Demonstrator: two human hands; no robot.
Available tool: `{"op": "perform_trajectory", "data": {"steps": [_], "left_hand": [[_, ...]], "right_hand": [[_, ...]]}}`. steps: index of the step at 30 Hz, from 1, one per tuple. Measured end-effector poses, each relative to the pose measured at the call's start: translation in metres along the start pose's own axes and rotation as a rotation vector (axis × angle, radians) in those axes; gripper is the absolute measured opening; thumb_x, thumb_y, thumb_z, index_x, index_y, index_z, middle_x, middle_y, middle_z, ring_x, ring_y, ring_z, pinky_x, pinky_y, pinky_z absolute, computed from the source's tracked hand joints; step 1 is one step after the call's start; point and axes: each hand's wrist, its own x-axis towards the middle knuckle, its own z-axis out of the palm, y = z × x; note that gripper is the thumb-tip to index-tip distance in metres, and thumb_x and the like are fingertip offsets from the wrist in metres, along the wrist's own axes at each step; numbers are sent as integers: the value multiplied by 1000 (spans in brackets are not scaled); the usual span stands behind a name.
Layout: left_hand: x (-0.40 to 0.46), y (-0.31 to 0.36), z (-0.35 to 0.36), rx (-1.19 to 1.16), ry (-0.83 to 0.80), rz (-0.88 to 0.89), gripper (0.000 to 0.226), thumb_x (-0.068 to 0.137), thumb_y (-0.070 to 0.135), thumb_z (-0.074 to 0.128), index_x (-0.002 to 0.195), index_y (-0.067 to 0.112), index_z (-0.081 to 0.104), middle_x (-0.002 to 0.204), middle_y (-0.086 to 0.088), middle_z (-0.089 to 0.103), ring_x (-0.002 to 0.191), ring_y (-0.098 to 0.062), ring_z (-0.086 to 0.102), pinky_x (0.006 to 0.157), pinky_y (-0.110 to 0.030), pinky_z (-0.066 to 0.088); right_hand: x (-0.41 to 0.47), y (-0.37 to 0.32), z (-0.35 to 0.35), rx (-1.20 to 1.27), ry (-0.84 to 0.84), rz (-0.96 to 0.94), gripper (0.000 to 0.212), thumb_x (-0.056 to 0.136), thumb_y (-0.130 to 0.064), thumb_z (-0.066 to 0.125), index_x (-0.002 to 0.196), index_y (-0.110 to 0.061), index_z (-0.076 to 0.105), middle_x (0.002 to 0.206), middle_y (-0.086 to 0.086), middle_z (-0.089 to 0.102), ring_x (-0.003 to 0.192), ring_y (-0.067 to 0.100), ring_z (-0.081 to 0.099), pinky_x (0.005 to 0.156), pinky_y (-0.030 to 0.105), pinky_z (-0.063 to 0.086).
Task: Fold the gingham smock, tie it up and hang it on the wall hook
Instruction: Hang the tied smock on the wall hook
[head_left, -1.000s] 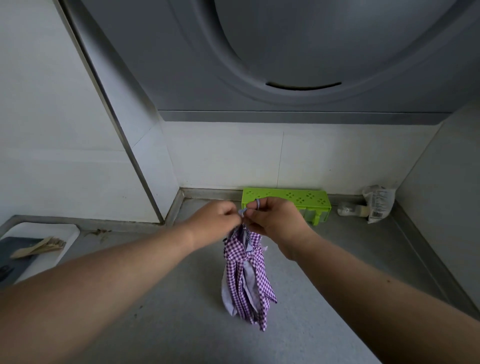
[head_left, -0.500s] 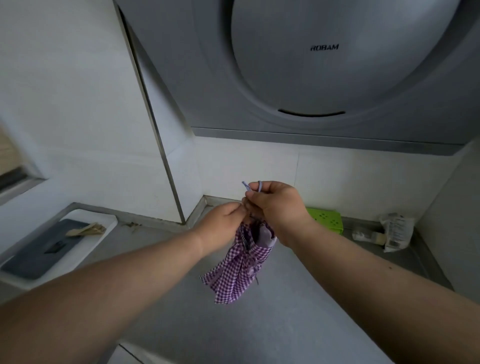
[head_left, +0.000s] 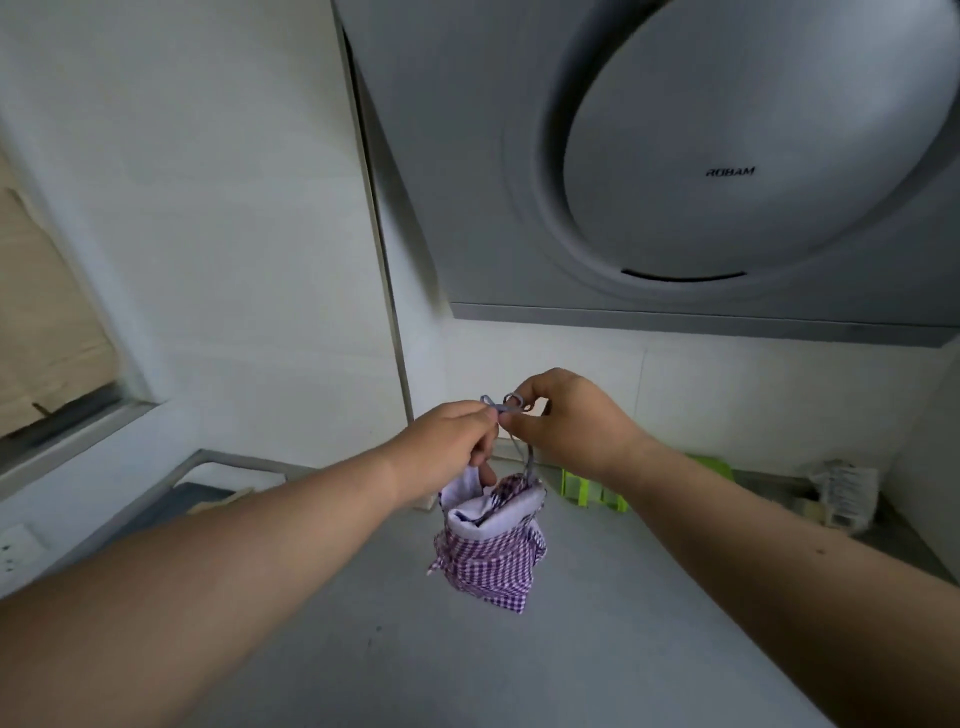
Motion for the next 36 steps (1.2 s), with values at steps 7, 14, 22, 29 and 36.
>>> {"op": "perform_trajectory", "data": {"steps": [7,14,22,29,36], "left_hand": [[-20,-8,-80,-35,-66,22,44,113,26,40,73,13,52,56,4,47,64,-31,65,70,-34,49],[-30,-10,-151,102,-62,8,36,103,26,48,70,14,56,61,-1,51,58,-30,66,62,-32,45],[-28,-6,-196,99,-35,-14,43,109,26,49,73,8,61,55,-4,43,54,-30,62,65,-36,49],[-10,3,-215,112,21,-52,36,103,16,44,71,7,60,55,-4,45,60,-32,66,55,-25,48],[11,13,-238,63,117,-60,38,106,19,47,71,10,59,57,-5,48,57,-25,67,48,-23,38]], "right_hand": [[21,-64,41,86,-44,-59,40,93,-24,70,123,-42,50,91,3,70,73,14,65,74,31,54],[46,-125,66,-151,-17,-139,9,96,-37,65,103,-34,71,104,-17,65,72,-5,59,71,20,44],[84,-164,68,-463,-138,-243,28,101,-52,54,109,-32,72,122,-10,66,116,17,54,104,41,45],[117,-175,57,-299,-250,-237,20,103,-32,55,100,-20,71,91,-12,69,85,10,63,74,27,48],[162,-174,54,-110,-302,-267,23,101,-46,59,95,-25,66,95,-7,67,87,18,64,75,33,55]]}}
